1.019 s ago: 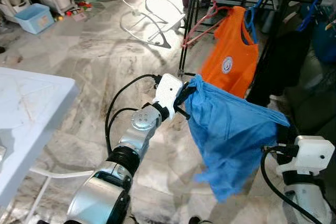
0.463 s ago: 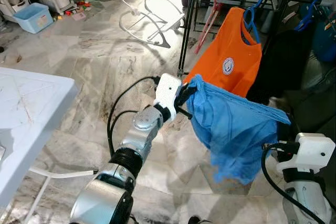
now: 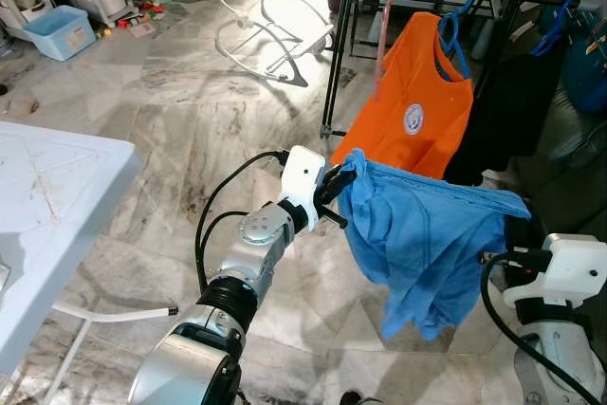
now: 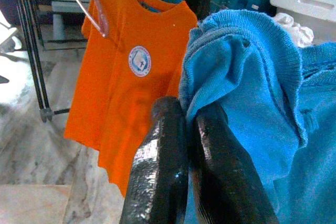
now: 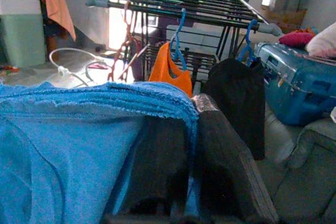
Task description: Hang hanger
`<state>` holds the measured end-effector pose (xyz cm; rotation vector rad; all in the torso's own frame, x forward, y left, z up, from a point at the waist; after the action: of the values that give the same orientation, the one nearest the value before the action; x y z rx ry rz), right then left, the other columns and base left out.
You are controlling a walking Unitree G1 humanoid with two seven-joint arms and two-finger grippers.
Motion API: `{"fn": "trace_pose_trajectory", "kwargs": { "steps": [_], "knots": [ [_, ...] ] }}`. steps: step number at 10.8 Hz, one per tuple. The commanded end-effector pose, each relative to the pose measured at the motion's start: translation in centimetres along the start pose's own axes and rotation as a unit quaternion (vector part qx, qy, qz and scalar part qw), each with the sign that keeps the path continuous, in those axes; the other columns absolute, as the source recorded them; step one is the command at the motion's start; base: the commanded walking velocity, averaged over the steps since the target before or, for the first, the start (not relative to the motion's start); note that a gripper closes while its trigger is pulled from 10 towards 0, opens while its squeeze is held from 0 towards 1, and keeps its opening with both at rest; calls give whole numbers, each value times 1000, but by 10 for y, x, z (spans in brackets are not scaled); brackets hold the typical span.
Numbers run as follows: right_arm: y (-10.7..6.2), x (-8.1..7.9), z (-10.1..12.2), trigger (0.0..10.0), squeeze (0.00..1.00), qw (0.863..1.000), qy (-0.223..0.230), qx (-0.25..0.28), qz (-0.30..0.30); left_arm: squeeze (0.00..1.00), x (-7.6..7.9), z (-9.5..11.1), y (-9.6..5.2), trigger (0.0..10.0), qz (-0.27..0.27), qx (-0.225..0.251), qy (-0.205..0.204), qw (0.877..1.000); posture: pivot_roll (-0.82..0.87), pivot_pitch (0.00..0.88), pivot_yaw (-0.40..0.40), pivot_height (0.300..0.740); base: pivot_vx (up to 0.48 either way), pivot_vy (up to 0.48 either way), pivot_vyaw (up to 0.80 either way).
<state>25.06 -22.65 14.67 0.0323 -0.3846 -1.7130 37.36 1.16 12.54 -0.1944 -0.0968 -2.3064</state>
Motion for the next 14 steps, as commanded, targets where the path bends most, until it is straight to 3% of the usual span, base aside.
{"fn": "trace_pose_trajectory", "kwargs": {
  "steps": [1,2,3,6,10,14],
  "knots": [
    [1,13,11,0,0,1000,-6,19,-23,0,-6,-6,-5,10000,12,-8,-6,1000,70,141,-31,740,0,0,0],
    [3,13,12,0,0,1000,-8,22,-20,1000,-5,-8,-5,10000,11,-7,-29,1000,70,143,-29,740,0,0,0],
    [6,14,16,0,0,999,-13,28,-15,1000,-1,-11,-6,10000,2,-5,-48,999,68,143,-26,740,0,0,0],
    [20,23,30,0,0,998,-28,50,3,1000,14,-22,-7,10000,-25,-10,-55,998,61,143,-26,740,0,0,0],
    [27,10,37,0,0,997,-28,58,48,1000,5,-40,-20,10000,-25,-51,-37,998,54,149,-21,740,0,0,0],
    [54,23,66,0,0,991,-64,101,52,1000,24,-56,-28,10000,-76,-57,-31,995,24,152,-26,740,0,0,0]
  ]
}}
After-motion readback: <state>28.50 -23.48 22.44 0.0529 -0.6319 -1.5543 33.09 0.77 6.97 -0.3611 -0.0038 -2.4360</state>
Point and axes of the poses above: a point about 5 cm out from each wrist's last joint towards the gripper, its own y axis pointing out of the wrist towards the gripper, its own z axis along the axis of the wrist's last joint, x = y × z, the point moved 3 cm from there along y, pointing out of the wrist towards the gripper, and after that the axes turned 7 degrees about -y, right-handed, at the moved point
